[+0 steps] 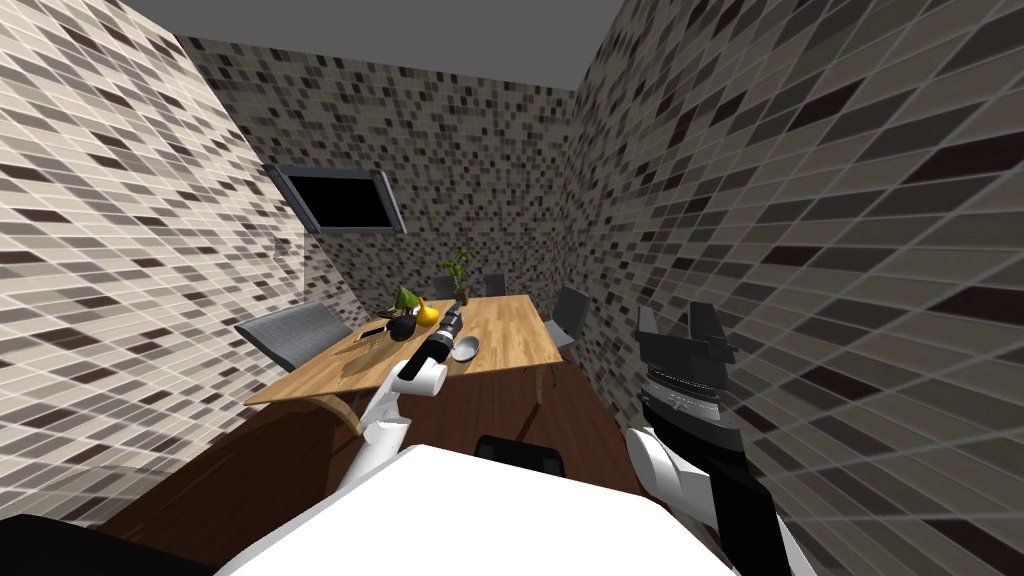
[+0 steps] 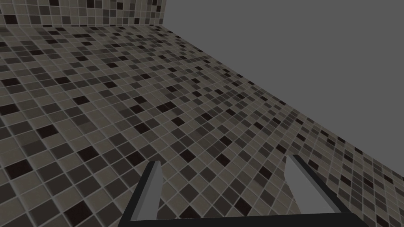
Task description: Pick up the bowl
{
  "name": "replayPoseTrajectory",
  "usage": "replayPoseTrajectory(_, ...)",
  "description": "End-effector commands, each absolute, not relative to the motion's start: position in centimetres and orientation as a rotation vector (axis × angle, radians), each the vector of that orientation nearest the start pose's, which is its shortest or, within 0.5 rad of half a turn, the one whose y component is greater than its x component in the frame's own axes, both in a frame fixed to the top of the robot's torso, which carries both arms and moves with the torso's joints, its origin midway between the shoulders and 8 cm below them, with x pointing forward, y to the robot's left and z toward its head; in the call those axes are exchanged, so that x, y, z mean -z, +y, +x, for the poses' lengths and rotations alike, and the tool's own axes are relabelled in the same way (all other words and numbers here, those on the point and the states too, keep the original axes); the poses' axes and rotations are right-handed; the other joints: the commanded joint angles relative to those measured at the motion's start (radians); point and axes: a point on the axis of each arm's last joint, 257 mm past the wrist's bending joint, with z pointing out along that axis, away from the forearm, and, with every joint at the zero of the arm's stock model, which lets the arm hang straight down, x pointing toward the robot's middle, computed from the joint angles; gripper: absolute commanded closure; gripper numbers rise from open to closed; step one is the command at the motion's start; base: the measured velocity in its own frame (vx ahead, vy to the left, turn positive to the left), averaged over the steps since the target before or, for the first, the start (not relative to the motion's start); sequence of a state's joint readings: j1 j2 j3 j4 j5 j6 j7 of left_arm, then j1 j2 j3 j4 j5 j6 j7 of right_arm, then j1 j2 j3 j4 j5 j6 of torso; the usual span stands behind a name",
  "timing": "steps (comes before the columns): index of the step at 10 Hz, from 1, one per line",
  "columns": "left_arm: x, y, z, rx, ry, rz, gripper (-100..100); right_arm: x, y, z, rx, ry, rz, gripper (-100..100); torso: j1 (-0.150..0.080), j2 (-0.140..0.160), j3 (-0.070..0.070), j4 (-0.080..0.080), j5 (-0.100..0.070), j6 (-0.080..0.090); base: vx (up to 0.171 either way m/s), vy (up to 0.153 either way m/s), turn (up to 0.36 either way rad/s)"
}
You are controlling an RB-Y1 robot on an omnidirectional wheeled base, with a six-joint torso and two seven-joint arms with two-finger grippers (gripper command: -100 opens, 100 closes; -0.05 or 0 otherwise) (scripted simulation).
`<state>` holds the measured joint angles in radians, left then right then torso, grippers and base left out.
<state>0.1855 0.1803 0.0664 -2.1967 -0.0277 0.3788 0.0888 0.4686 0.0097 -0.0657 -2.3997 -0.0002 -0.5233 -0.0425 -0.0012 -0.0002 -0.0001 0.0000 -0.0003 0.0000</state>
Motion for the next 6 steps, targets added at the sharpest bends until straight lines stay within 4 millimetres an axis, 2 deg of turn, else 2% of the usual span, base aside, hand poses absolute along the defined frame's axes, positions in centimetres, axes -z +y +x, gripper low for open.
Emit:
replayPoseTrajectory(1, 9.9, 30.5, 48.2, 1.056, 1.168, -1.146, -100, -9.0, -28.8, 30.9, -1.323, 0.475, 0.527, 0, 0.000, 0.000, 0.000, 0.000, 0.000, 0.000, -0.008, -0.025, 0.029)
replayPoseTrajectory(4, 12.1, 30.9, 49.2, 1.033, 1.203, -1.236, -100, -9.0, -28.8, 30.9, -1.323, 0.475, 0.527, 0, 0.000, 0.000, 0.000, 0.000, 0.000, 0.000, -0.003, -0.019, 0.027)
replayPoseTrajectory(6, 13.0, 31.1, 49.1, 1.011, 1.225, -1.267, -100, -9.0, -28.8, 30.9, -1.323, 0.475, 0.527, 0, 0.001, 0.000, 0.000, 0.000, 0.000, 0.000, 0.000, -0.005, 0.007)
